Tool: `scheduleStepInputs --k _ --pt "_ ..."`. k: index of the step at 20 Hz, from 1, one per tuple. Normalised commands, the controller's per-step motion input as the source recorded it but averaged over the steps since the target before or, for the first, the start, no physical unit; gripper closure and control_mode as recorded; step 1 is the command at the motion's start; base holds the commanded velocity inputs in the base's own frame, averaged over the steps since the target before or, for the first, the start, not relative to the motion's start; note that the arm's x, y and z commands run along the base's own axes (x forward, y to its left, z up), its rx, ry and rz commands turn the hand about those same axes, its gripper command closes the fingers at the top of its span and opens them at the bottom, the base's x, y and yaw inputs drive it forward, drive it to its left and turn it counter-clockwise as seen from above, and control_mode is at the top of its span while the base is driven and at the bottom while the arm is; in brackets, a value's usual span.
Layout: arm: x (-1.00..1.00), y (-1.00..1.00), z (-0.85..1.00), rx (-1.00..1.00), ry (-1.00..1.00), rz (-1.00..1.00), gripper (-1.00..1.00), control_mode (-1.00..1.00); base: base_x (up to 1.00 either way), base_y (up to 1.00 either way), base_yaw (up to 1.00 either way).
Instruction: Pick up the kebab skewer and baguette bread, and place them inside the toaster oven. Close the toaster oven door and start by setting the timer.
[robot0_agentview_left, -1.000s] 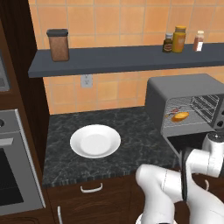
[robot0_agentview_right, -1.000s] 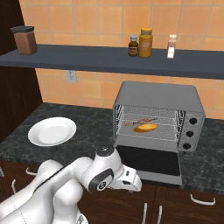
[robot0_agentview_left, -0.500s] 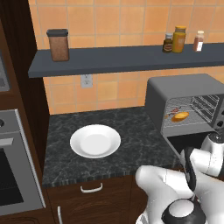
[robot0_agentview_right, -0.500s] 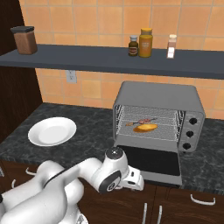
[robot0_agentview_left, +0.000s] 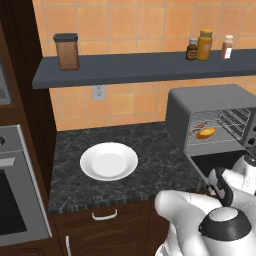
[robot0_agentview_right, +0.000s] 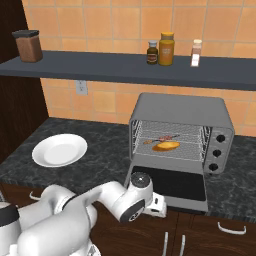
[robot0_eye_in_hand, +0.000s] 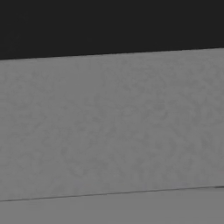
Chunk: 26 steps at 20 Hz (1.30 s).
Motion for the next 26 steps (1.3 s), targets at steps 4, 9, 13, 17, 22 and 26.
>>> scheduleStepInputs --k 4,9,13,17,22,26 --pt "0.27 0.0 -0.03 0.0 -0.18 0.0 -1.0 -1.0 0.0 0.0 0.0" --pt "0.7 0.06 0.14 0.0 -0.23 0.0 -1.0 -1.0 0.0 0.0 0.0" --pt "0.93 0.17 0.25 0.01 -0.3 0.0 -1.0 -1.0 0.0 0.0 0.0" --pt "0.99 0.2 0.45 0.01 -0.29 0.0 -1.0 -1.0 0.0 0.0 0.0" --pt "1.0 0.35 0.49 0.0 -0.26 0.0 -1.0 -1.0 0.0 0.0 0.0" --pt "1.0 0.69 0.09 0.0 -0.29 0.0 -1.0 -1.0 0.0 0.0 0.0"
